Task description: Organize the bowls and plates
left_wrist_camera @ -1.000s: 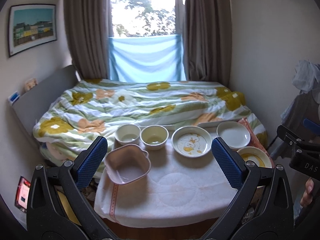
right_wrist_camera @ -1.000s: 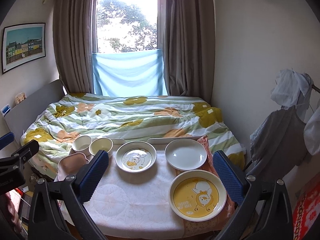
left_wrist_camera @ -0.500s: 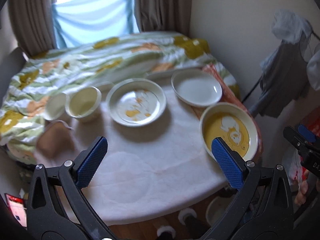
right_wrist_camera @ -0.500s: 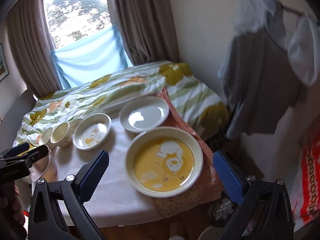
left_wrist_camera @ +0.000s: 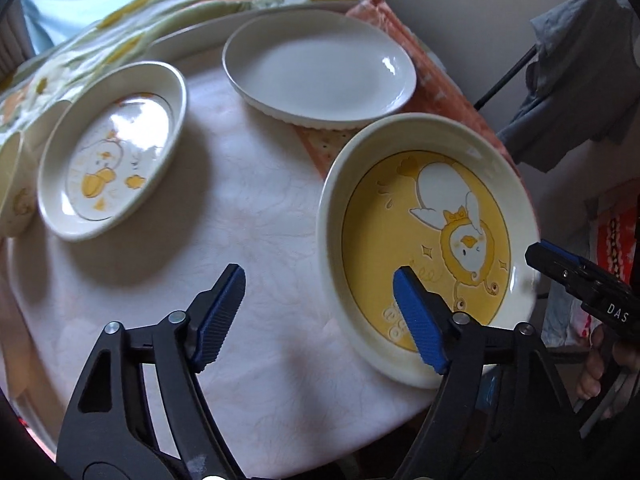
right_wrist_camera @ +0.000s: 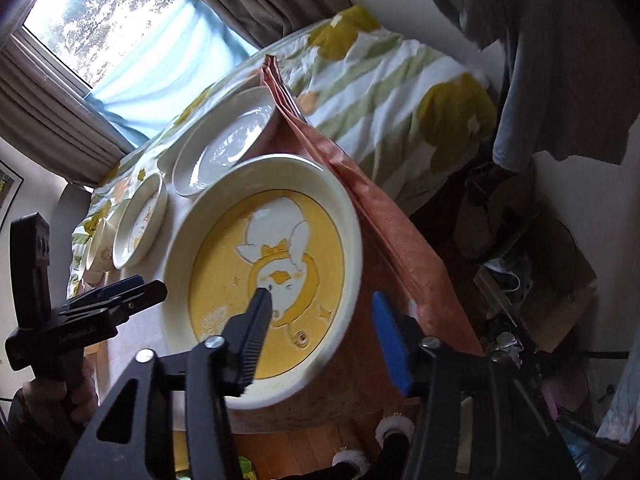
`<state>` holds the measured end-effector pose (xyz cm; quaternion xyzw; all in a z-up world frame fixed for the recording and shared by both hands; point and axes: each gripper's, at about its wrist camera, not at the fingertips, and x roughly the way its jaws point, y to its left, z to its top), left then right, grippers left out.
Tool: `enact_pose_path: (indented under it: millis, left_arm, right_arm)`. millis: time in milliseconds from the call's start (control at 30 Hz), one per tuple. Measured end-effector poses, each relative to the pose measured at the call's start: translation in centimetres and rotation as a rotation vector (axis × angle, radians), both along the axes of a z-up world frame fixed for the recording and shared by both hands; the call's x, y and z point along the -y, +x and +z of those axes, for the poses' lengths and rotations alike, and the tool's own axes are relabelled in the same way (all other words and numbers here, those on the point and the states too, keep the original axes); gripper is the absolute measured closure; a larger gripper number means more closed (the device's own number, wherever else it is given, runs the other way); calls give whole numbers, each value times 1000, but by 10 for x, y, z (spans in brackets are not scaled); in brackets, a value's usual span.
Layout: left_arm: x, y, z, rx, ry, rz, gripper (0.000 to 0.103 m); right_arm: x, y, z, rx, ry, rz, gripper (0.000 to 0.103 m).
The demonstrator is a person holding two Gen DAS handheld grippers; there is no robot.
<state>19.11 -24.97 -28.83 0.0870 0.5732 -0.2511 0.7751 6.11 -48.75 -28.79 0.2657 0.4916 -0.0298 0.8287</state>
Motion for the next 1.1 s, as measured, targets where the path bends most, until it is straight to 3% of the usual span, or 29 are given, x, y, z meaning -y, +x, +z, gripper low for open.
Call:
enact_pose_path:
  millis: [133,267,400,767,1100]
  left_arm:
    - [9,6,-12,-33,-2,4,36]
    - [18,12,-22,-79,8,-5,63]
    - [23,11,-26,-103,-16,-9,80]
    - [30,7,-27,-49,10,-15,81]
    - [23,3,0,10,-13,11,81]
  right_arm:
    - [10,12,-9,2,20,27,73]
    - [14,23,-12,-1,21,48,84]
    - [19,32,-18,-13,16,67,92]
    - [9,40,-20,-42,-76,138,92]
    - [7,41,-3,6,-99,165,92]
